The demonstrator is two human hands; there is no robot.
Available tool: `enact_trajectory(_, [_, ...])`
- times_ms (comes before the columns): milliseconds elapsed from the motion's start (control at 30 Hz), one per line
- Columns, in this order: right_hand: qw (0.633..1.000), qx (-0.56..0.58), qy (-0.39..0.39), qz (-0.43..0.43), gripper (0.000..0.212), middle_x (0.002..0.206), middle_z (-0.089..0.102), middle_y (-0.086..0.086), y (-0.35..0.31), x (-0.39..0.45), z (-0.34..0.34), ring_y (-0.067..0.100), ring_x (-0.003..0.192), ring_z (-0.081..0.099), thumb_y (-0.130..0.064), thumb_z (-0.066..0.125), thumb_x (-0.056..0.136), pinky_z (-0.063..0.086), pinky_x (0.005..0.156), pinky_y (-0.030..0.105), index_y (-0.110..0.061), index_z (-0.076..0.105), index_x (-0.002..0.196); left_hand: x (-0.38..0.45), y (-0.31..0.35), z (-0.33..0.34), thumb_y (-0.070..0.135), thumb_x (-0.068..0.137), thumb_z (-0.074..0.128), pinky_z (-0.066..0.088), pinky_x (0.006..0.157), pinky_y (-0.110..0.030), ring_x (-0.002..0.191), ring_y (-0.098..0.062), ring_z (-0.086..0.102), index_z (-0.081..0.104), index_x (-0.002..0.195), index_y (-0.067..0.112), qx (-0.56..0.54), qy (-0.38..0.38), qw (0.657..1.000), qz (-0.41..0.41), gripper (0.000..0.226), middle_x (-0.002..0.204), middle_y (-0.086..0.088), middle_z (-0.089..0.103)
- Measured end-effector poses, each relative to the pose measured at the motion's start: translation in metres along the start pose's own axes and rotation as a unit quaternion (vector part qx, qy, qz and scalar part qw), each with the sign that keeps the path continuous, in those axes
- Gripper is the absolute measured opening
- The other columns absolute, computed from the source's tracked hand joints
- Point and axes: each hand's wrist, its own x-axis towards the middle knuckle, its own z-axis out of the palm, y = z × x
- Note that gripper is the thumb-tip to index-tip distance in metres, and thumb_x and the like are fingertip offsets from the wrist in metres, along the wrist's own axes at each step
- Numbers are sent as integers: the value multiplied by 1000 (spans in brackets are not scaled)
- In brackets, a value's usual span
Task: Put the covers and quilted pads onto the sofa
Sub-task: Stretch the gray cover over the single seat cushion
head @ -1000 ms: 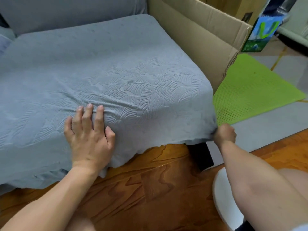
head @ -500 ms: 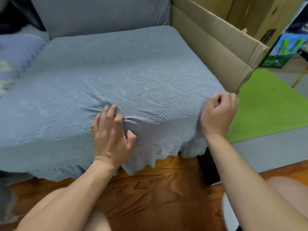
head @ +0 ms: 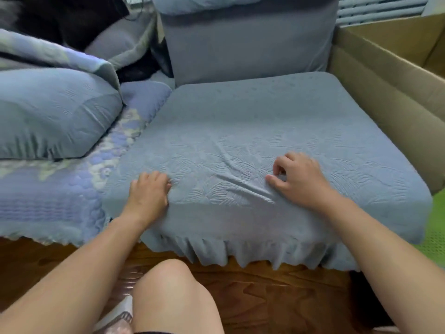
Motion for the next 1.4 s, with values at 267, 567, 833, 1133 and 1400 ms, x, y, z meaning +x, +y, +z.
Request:
enact_trajectory(267, [993, 6, -5, 122, 39, 127, 61, 16, 37, 43, -48, 37, 121, 50, -39, 58, 96, 34, 107, 40, -14, 65, 126, 32, -30, -65, 47, 98, 51, 48, 93, -39, 114, -30, 57, 66, 110, 21, 65, -178, 981, -48, 33, 121, -8, 61])
enact_trajectory(567, [963, -124, -191, 142, 70, 168, 6, -2, 64, 100, -15, 25, 154, 5, -70, 18, 96, 6, 123, 50, -35, 15, 157, 140, 51, 7, 73, 94, 16, 8, 121, -57, 155, -24, 6, 9, 157, 46, -95, -165, 978, -81, 69, 169, 6, 5])
enact_trajectory(833, [953, -149, -179, 193, 75, 168, -1, 5, 73, 218, 39, 33, 153, -3, -68, 17, 95, 1, 122, 54, -30, 9, 159, 233, 63, 41, 71, 94, 10, 5, 121, -60, 155, -27, 0, 2, 157, 45, -91, -152, 979, -96, 69, 169, 3, 2])
enact_trajectory(1133, [941, -171, -217, 197, 69, 168, -9, 6, 100, 347, 67, 33, 153, -10, -66, 11, 97, -3, 123, 53, -38, -1, 159, 344, 50, 71, 71, 90, 3, -5, 118, -66, 154, -31, -12, -10, 154, 50, -116, -183, 972, -87, 69, 169, 3, -9])
enact_trajectory(1400, [949, -168, -225, 145, 70, 168, -1, 5, 143, 512, 112, 30, 154, -1, -67, 7, 96, 2, 123, 51, -35, 1, 159, 478, 38, 111, 67, 94, 8, 2, 116, -71, 154, -36, -5, -5, 157, 47, -77, -182, 973, -121, 67, 169, -1, -1])
